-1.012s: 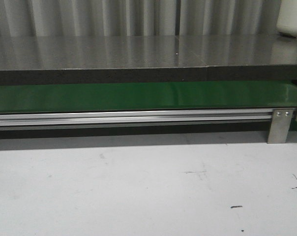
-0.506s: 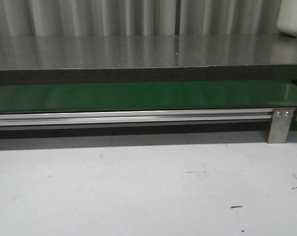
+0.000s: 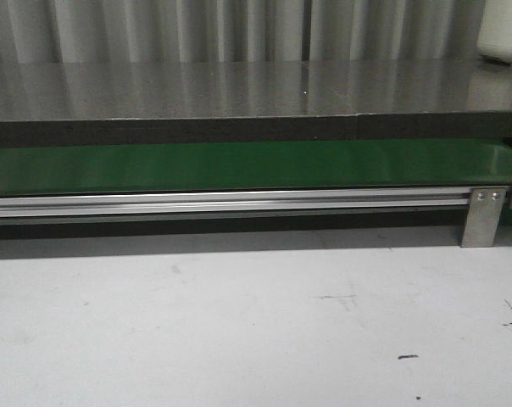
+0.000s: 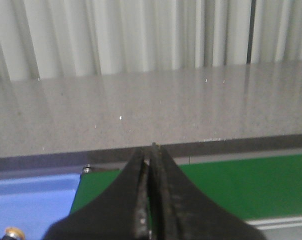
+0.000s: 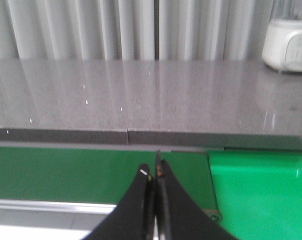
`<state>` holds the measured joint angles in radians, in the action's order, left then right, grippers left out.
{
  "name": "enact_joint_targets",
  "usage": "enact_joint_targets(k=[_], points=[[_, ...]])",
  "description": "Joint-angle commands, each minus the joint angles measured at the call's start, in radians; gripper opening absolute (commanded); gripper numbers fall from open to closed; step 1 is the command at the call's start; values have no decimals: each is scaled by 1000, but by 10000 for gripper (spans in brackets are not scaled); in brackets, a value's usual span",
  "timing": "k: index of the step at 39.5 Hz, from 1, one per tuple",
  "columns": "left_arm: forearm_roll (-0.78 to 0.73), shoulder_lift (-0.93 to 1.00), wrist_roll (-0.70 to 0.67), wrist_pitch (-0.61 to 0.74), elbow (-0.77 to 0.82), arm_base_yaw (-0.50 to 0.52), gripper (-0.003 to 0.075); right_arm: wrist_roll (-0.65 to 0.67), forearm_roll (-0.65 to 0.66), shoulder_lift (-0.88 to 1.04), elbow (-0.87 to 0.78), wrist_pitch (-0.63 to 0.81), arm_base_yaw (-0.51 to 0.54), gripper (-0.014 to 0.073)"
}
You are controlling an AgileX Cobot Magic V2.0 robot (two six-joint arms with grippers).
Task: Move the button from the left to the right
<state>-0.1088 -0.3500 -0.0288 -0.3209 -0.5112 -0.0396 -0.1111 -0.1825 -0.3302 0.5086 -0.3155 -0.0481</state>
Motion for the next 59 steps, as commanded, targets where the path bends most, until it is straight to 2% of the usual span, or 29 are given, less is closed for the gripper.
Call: enact_joint_targets(k=[1,5,8,10,12,14,15,17,18,21,28,33,39,48,53,59], points=[[-5,-72,-3,45,-54,-7,-21,-3,-6,-72,41,54,-2,-67],[-5,-85,-3,51,-52,-7,-6,-3,-6,-90,41,45,-2,-67],[-5,-85,-3,49,-50,-7,121,-3,-6,-90,41,48,-2,-11],[-5,-85,-3,44,-50,-7,271,-4,-5,-90,41,50,-2,80],[5,-85,-5,40,-50,-7,479,-4,-4,-90,41,50,-2,247],[12,-85,-5,38,-50,-7,643,-4,-4,-90,41,50,-2,422],[12,-85,-5,38,-50,-7,699,-4,-4,-90,41,50,-2,513],[14,-85,-5,36,-50,-7,680,-4,-4,-90,41,51,-2,637],[14,-85,-5,36,-50,-7,665,-4,-4,-90,41,51,-2,670],[14,-85,-5,36,-50,-7,635,-4,-4,-90,41,52,-2,643],[46,-90,-7,32,-50,-7,585,-4,-4,-90,41,49,-2,644],[46,-151,-9,10,-52,-7,577,-4,-4,-90,41,49,-2,644],[50,-332,-41,35,-97,-7,577,-4,-4,-90,41,49,-2,644],[50,-657,-66,-42,-284,0,577,-4,-4,-90,41,49,-2,644],[50,-804,-66,-103,-425,67,577,-4,-4,-90,41,49,-2,644],[49,-955,-48,-233,-620,219,577,-4,-4,-90,41,49,-2,644]])
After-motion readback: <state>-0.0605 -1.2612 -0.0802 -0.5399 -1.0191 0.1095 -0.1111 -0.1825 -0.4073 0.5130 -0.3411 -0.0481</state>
